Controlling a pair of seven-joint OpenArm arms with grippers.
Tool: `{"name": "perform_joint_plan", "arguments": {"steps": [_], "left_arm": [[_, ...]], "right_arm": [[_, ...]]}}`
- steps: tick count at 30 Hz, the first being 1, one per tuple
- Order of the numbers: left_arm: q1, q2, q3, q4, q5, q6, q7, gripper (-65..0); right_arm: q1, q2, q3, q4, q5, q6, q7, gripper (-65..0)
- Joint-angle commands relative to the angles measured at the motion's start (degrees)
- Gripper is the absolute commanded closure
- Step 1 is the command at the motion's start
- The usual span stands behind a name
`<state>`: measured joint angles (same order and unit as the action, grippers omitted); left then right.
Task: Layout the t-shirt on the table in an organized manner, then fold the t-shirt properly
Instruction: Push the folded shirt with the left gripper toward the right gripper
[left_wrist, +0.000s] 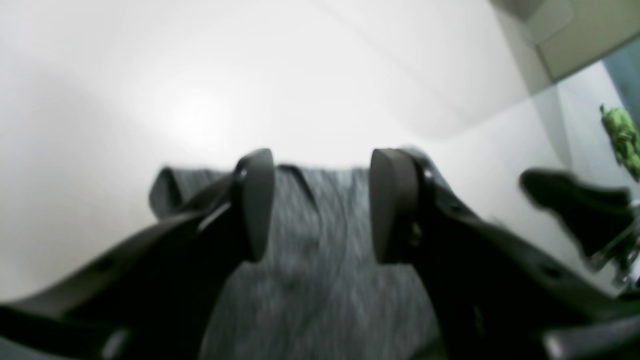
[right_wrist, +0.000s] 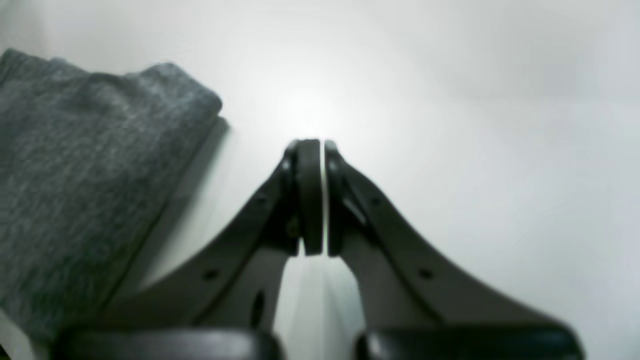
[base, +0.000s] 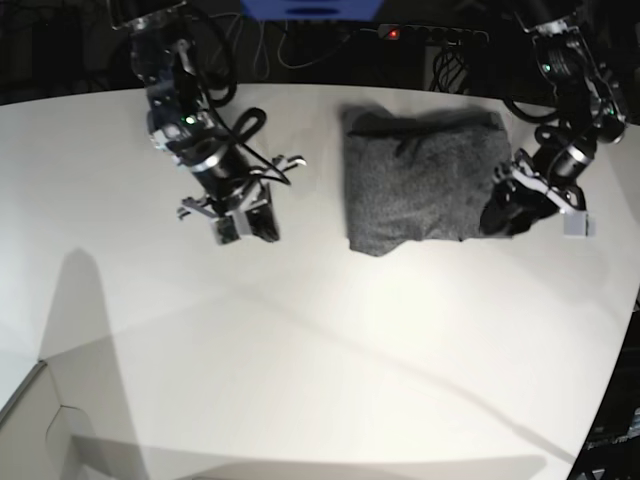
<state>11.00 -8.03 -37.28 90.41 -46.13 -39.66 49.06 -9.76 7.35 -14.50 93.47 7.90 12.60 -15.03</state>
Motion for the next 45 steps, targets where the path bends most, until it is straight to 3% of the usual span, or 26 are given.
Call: {"name": "perform_joint_plan", "arguments": {"steps": [1,5,10,20,23,30,37,38,45], "left_arm": [[1.08,-0.89,-0.39,0.45,-0.86,-0.34,-1.1,-33.3],[4.95,-2.03,-0.48,0.36,-0.77,-0.34,-1.72,-49.1],[4.34,-2.47,-0.57,-2.72,0.37,-0.34,-1.72,-64.9],[-1.38,0.25,0.31,-11.33,5.73,-0.34,-1.1,-65.0],[-1.2,1.04,3.39,-11.16,7.32,-0.34,-1.1,-65.0],[-1.03,1.4,6.38,-11.69,10.13,-0.34,-1.1,-65.0],[-0.85,-0.36,13.94,-11.69,10.13,-0.34,-1.45,-65.0],[-1.03,-0.45,14.64,-11.69,10.22,-0.34,-1.54,-63.5],[-3.31,-0.45,15.08,-16.78,10.22,-0.34,-1.63,-20.6]], "right_arm": [[-0.39,0.6,0.04,1.61,0.49,1.07,1.09,0.0],[-3.03,1.57,2.68,3.54,0.49,5.29,1.09,0.0],[-5.85,1.66,4.26,5.12,0.49,5.38,1.0,0.0],[-11.21,1.66,9.1,8.81,0.49,5.38,1.09,0.0],[-12.09,1.66,10.33,9.78,0.49,5.38,1.09,0.0],[-13.76,1.66,11.38,12.33,0.49,5.38,1.09,0.0],[-14.46,0.34,13.75,12.59,0.49,5.38,1.18,0.0],[-14.55,0.34,14.37,12.59,0.49,5.38,1.18,0.0],[-15.6,0.34,18.85,13.83,0.49,5.38,1.44,0.0]]}}
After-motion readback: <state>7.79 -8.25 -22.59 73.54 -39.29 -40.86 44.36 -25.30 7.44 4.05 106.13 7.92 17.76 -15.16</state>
